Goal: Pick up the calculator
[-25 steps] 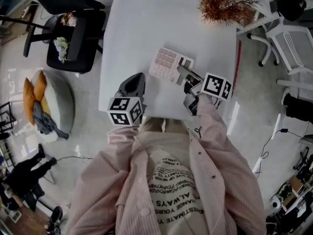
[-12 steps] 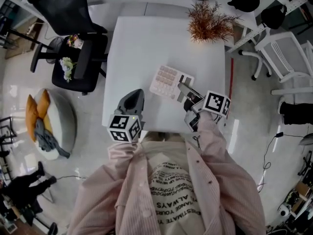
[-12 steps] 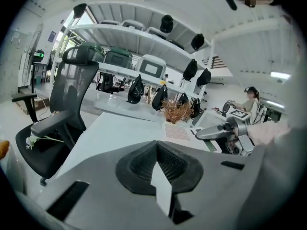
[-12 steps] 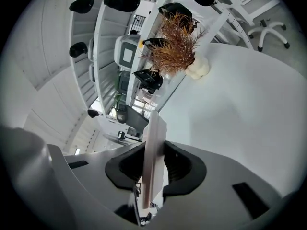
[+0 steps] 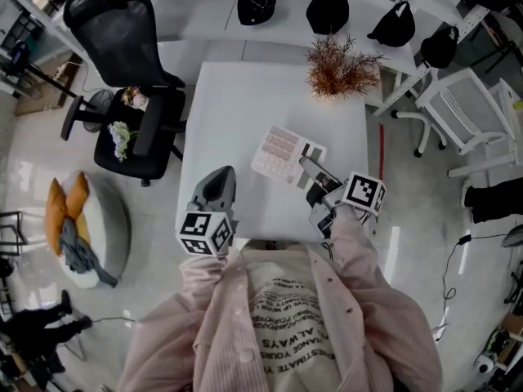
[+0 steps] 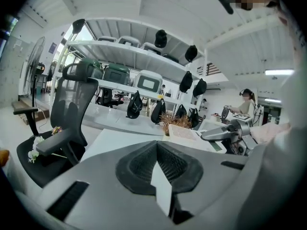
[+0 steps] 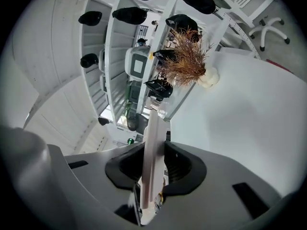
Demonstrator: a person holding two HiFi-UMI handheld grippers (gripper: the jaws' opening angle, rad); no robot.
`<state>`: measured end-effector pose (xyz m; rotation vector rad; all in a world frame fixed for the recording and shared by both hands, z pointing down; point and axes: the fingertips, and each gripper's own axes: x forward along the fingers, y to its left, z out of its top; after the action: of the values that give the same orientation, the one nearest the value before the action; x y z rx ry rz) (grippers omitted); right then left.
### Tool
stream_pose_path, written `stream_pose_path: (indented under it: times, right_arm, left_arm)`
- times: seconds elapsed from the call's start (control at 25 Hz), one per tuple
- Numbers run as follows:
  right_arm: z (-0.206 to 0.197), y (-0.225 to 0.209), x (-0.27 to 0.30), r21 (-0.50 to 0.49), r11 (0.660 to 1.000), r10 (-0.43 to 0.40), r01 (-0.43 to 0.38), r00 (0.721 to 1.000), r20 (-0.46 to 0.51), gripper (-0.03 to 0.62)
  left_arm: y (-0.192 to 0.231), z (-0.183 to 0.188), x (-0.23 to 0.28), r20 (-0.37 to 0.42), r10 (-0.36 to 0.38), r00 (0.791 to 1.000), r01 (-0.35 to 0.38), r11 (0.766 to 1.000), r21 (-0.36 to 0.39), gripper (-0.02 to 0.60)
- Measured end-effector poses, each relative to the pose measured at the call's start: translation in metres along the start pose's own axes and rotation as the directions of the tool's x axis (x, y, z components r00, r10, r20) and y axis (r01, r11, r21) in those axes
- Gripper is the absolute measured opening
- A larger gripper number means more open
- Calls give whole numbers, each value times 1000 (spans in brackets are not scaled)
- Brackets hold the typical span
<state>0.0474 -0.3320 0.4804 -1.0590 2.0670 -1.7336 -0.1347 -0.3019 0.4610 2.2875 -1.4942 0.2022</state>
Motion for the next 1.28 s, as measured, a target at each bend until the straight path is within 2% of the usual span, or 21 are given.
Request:
stream_pose_path:
  times: [0.76,1.04,1.28]
  right_arm:
    - [24,34,-43,37,996,72,-76,990,122,92]
    - [29,46,-52,28,994,105,-110,981,161,92]
    - [30,44,-56,31,994,101,-108,981,167,92]
  left_arm:
    - [-3,55,-29,159,34,987,-48,995,84,2]
    - [1,63,-40,179,44,983,-64,992,108,2]
    - [-1,63,-43,183,47,982,-68,992,108,2]
